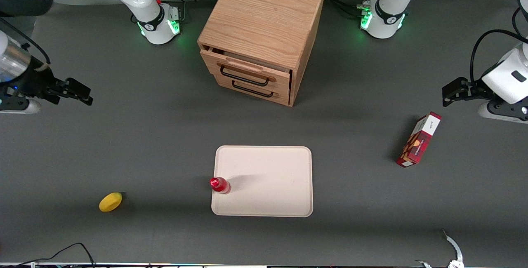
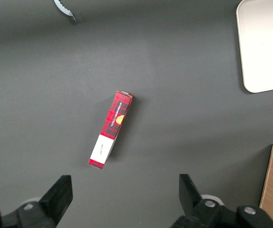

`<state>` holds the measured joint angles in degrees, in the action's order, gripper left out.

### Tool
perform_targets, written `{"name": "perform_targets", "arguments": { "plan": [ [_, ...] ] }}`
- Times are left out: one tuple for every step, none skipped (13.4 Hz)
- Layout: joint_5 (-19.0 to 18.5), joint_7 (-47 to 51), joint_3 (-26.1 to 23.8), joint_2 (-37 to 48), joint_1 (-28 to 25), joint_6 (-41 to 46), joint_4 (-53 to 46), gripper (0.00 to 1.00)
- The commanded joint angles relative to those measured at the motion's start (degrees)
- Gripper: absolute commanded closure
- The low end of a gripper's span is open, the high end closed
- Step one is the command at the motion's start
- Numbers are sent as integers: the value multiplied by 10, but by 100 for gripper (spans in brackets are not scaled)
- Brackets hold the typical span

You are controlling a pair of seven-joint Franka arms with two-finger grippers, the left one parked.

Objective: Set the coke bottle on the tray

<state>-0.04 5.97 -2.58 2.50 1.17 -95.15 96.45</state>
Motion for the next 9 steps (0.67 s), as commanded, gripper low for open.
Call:
{"name": "perform_targets", "arguments": {
  "plan": [
    [5, -24, -6, 14, 14, 45, -33, 0],
    [5, -24, -7, 12, 13, 62, -52, 0],
    [5, -24, -7, 13, 15, 73, -71, 0],
    [3, -21, -7, 9, 16, 78, -91, 0],
    [0, -22, -8, 5, 18, 80, -107, 0],
    [1, -22, -7, 3, 14, 81, -120, 0],
    [-2, -22, -1, -5, 1, 88, -124, 0],
    [-2, -23, 4, -10, -14, 91, -129, 0],
    [-2, -23, 7, -11, -17, 92, -130, 0]
  ]
}}
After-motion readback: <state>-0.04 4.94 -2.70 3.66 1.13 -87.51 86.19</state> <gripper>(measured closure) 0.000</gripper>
